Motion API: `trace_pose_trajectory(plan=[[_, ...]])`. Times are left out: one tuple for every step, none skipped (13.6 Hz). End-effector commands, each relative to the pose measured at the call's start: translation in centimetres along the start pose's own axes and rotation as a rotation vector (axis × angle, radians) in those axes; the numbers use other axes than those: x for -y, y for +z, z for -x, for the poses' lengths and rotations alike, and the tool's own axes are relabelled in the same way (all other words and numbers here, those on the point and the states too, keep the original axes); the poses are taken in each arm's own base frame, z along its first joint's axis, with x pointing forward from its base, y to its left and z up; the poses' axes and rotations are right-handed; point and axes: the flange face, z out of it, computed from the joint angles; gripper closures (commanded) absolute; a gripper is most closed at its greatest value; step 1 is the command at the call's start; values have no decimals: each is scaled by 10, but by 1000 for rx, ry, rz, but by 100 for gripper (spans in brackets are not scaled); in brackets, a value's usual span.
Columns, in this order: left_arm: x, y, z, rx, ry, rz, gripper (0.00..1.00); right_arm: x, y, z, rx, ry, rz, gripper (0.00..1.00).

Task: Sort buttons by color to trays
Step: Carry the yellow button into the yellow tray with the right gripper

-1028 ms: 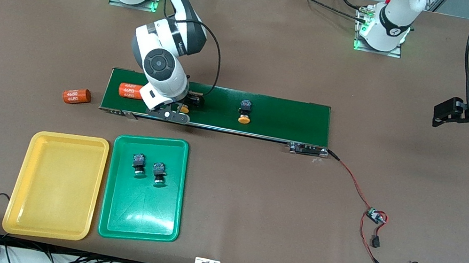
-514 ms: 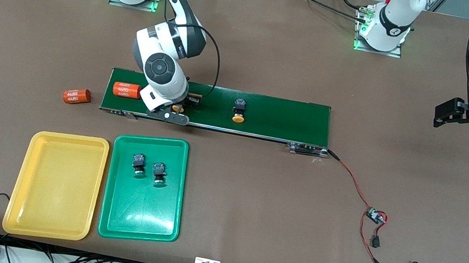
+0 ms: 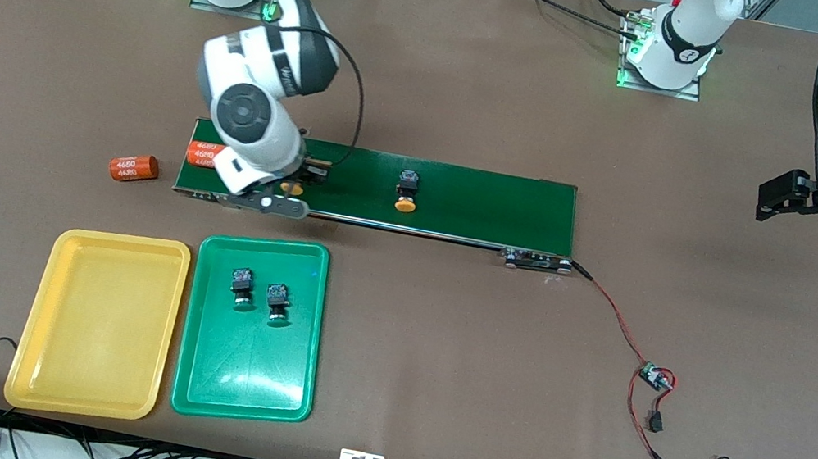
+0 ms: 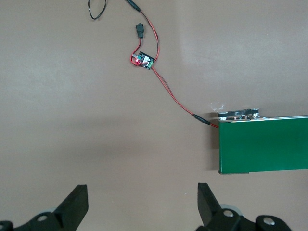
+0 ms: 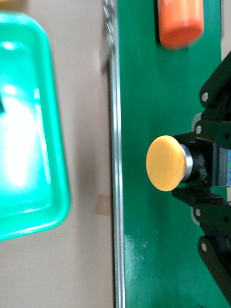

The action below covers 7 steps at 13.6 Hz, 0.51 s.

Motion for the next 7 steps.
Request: trace_pose_trajectory(plan=[[3,-7,4,1,9,-17,0,-40,-39,-28,-41,-48,-9,87],[3,-7,4,1,9,-17,0,-53,-53,-39,-70,-67,-10,87],[2,-7,4,6,11,-17,0,-70,-61,-52,-92,-76,-5,87],[3,-7,5,11,8,-17,0,-82,-62,-64,-104,-104,8,87],[3,-6,5,14,9,-17,0,-96,-59,-75,-114,-149,38,87],[3,-6,6,23,8,-17,0,-111,-55,-85,-116,-165,56,87],[3,-5,6,24,8,-17,0,-122,-48,-92,-109,-168,63,86]])
